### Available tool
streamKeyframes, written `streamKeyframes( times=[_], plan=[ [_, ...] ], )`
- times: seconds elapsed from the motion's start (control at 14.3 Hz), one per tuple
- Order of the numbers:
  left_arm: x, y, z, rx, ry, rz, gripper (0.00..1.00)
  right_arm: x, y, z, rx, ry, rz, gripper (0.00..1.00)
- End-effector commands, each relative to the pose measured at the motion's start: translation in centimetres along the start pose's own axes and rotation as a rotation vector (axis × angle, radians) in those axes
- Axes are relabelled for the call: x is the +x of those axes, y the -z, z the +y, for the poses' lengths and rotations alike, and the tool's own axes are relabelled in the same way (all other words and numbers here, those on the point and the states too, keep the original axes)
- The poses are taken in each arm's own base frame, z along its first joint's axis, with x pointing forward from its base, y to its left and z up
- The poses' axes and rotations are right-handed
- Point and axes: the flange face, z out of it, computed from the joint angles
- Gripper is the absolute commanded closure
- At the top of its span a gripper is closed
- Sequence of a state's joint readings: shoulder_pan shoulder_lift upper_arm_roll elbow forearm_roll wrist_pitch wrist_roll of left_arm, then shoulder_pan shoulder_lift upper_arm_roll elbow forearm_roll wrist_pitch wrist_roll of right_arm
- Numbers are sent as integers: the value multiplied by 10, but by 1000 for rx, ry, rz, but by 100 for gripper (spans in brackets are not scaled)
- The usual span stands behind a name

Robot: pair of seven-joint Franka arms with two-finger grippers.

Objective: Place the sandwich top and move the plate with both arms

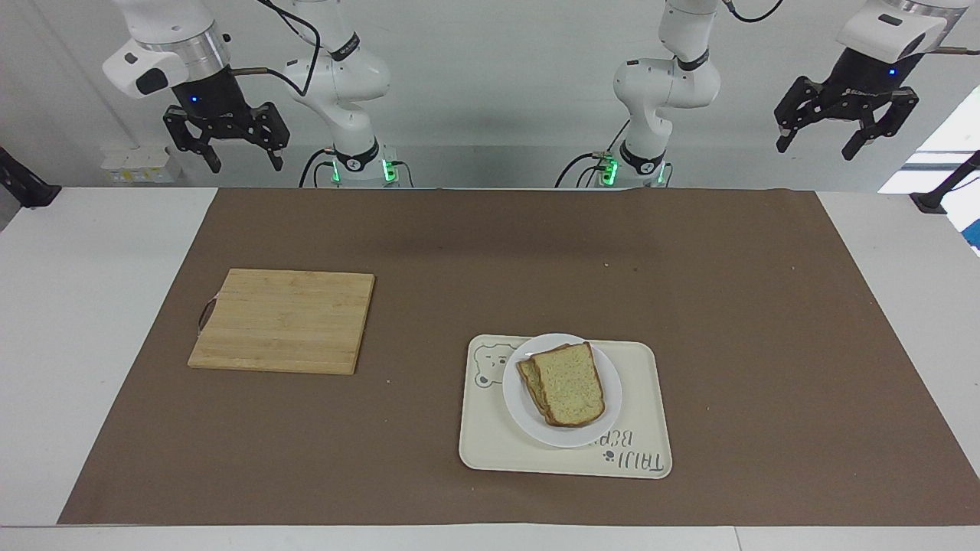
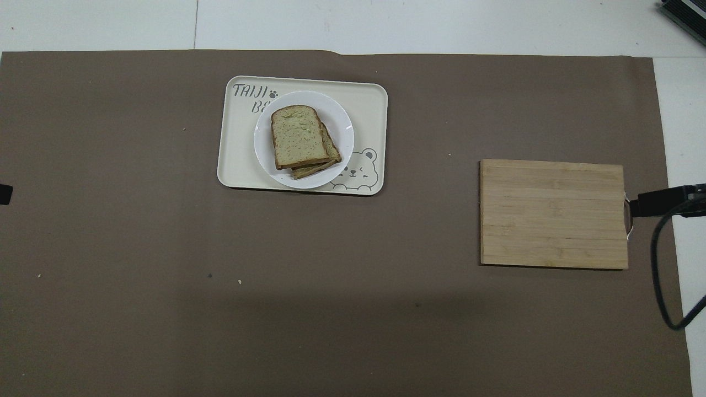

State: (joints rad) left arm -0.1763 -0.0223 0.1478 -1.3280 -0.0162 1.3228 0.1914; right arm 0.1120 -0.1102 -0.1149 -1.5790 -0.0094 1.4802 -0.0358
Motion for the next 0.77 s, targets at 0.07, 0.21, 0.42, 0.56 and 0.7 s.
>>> streamKeyframes(
  times=[0.07,0.21,0.42,0.56,0.7],
  plan=[
    [-16,3,-6,4,30,-48,0,0,0,2,0,16,10,0],
    [-18,1,-10,2,37,-51,0,0,0,3,0,16,10,0],
    [-21,-2,-9,0,33,-51,0,0,0,2,0,16,10,0],
    [-21,-1,-8,0,28,-51,0,0,0,3,0,15,10,0],
    [-22,-2,-9,0,31,-52,0,0,0,3,0,15,10,0]
  ],
)
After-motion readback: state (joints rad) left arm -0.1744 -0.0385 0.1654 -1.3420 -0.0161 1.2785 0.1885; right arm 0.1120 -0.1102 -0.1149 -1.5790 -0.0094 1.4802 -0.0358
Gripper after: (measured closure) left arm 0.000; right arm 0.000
